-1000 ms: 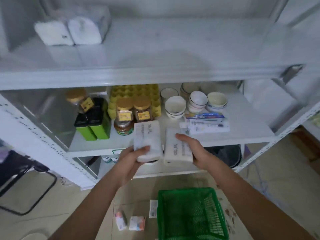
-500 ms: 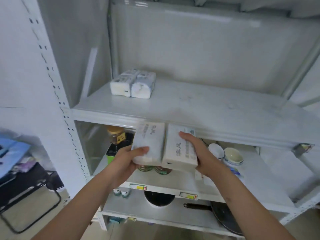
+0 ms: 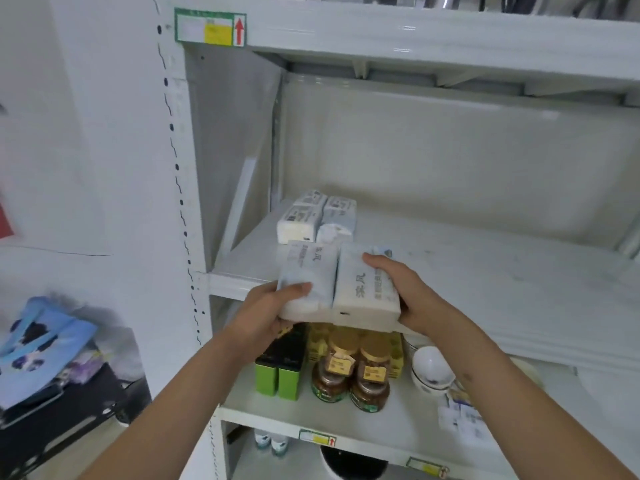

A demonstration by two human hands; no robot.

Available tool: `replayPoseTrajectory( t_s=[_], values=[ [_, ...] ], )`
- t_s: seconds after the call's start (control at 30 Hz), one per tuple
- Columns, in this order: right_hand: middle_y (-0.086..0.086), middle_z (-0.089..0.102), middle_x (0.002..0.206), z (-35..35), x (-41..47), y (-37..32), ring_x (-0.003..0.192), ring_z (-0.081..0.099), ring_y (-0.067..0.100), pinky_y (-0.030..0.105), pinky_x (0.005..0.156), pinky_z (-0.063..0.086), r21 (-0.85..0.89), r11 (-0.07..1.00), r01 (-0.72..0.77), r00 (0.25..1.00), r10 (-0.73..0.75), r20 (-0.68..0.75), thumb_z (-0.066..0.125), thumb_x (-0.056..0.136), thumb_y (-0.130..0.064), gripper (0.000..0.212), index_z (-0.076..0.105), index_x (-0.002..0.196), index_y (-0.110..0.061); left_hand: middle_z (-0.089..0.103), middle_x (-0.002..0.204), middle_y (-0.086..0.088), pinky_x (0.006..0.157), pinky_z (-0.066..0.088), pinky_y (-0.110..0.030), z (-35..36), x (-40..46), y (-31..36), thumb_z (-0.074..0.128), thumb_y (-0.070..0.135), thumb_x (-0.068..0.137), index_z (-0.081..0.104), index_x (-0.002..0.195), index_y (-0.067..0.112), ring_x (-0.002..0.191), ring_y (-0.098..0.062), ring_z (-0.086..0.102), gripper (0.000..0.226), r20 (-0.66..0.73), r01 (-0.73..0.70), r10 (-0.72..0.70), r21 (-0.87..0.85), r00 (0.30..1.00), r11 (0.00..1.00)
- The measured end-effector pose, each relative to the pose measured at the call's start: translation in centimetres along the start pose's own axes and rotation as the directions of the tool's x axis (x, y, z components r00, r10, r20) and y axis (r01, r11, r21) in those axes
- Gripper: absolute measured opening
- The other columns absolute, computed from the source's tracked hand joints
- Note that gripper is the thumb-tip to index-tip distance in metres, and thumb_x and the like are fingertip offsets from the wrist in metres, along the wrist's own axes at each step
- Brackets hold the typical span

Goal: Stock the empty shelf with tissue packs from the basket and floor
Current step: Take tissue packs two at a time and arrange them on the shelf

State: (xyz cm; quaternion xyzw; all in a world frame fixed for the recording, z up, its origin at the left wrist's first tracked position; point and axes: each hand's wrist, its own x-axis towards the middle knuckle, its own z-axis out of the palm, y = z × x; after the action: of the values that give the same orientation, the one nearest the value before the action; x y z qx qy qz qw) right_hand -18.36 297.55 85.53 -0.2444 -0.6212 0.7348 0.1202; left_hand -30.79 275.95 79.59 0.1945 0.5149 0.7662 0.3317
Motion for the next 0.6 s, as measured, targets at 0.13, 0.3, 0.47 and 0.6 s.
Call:
replayPoseTrajectory(
  t_s=[0.13, 0.3, 0.47, 0.6],
  values=[
    [0.016, 0.079, 0.117, 2.7, 3.1, -1.3, 0.111, 0.074, 0.036, 0.052, 0.102, 0.056, -0.037, 0.999, -0.011, 1.0, 0.01, -0.029, 0.078, 0.085, -0.04, 0.051, 0.07, 0.127, -0.012, 0.076, 0.122, -0.009, 0.091, 0.061, -0.045, -2.1, 2.4, 2.4, 0.096, 0.032, 0.063, 0.064, 0.131, 0.013, 0.106, -0.028, 0.076, 0.078, -0.069, -0.044, 0.049, 0.072, 0.996, 0.996],
    [0.016, 0.079, 0.115, 4.6, 6.2, -1.3, 0.11, 0.075, 0.037, 0.056, 0.102, 0.056, -0.083, 0.995, -0.051, 0.998, 0.047, -0.051, 0.081, 0.082, -0.039, 0.055, 0.069, 0.127, -0.01, 0.068, 0.131, -0.005, 0.093, 0.061, -0.05, -3.5, 4.7, 4.3, 0.091, 0.027, 0.072, 0.055, 0.137, 0.02, 0.111, -0.029, 0.072, 0.075, -0.124, -0.009, 0.034, 0.191, 0.992, 0.982],
    [0.009, 0.083, 0.102, 3.7, 7.8, 0.1, 0.093, 0.081, 0.03, 0.042, 0.079, 0.065, -0.071, 0.997, -0.01, 0.996, 0.003, -0.094, 0.085, 0.072, -0.048, 0.059, 0.074, 0.117, -0.012, 0.069, 0.127, -0.003, 0.095, 0.06, -0.051, -4.2, 6.1, 5.2, 0.086, 0.032, 0.08, 0.057, 0.135, 0.031, 0.108, -0.026, 0.073, 0.062, -0.081, -0.036, 0.072, 0.382, 0.994, 0.924],
    [0.007, 0.084, 0.094, 3.6, 8.0, 0.8, 0.082, 0.082, 0.026, 0.036, 0.067, 0.064, -0.098, 0.994, 0.057, 0.986, -0.071, -0.152, 0.083, 0.067, -0.065, 0.065, 0.079, 0.105, -0.011, 0.065, 0.123, 0.016, 0.1, 0.055, -0.039, -4.4, 6.6, 5.1, 0.076, 0.047, 0.086, 0.056, 0.129, 0.042, 0.119, -0.02, 0.063, 0.048, -0.057, -0.139, 0.223, 0.628, 0.973, 0.766]
  ],
)
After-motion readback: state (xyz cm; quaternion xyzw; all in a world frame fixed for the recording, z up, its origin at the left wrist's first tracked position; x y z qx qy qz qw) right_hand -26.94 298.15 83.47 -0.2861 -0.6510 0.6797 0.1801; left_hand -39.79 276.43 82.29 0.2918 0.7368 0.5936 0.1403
